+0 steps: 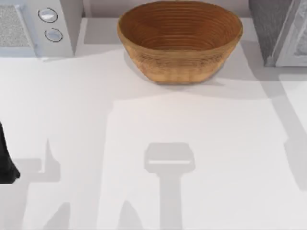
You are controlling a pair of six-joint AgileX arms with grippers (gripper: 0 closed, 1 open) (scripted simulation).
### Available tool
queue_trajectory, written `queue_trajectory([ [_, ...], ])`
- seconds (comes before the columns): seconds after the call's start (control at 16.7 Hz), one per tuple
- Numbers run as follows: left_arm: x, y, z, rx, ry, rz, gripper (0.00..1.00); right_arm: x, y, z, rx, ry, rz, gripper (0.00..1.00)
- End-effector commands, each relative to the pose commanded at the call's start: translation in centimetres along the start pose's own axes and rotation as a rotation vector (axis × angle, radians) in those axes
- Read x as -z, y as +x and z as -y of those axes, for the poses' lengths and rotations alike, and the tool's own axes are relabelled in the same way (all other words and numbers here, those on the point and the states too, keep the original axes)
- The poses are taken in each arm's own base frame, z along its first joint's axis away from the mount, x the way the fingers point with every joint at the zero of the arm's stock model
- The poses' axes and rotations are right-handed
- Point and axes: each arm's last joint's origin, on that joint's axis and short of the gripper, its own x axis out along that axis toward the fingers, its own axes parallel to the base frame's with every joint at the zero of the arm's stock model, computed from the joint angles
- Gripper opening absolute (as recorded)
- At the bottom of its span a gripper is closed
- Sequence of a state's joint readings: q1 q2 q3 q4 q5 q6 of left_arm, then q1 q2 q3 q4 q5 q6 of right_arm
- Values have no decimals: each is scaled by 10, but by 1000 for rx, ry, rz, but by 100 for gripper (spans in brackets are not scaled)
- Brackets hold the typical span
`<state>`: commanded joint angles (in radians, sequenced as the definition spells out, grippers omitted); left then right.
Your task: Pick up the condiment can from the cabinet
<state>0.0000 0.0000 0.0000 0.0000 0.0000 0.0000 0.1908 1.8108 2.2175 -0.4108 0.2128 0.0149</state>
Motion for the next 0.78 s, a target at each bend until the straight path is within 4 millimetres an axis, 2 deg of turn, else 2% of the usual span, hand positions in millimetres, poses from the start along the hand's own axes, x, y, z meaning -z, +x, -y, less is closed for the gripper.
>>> queue_trajectory([
  [0.12, 0, 0, 0, 0, 0, 0, 100, -7, -21, -7, -5, -5, -18, 0],
  [0.18, 0, 0, 0, 0, 0, 0, 100, -15, -38, -8, -4, -5, -16, 0],
  [0.36, 0, 0, 0, 0, 0, 0, 100, -45, -104, -3, 1, 5, 20, 0],
  [0.54, 0, 0, 0, 0, 0, 0, 100, -58, -158, 2, 3, 6, 21, 0],
  [0.66, 0, 0, 0, 0, 0, 0, 100, -59, -173, 2, 5, 3, 11, 0],
  [0.78, 0, 0, 0, 0, 0, 0, 100, -59, -174, 3, 6, 3, 11, 0],
])
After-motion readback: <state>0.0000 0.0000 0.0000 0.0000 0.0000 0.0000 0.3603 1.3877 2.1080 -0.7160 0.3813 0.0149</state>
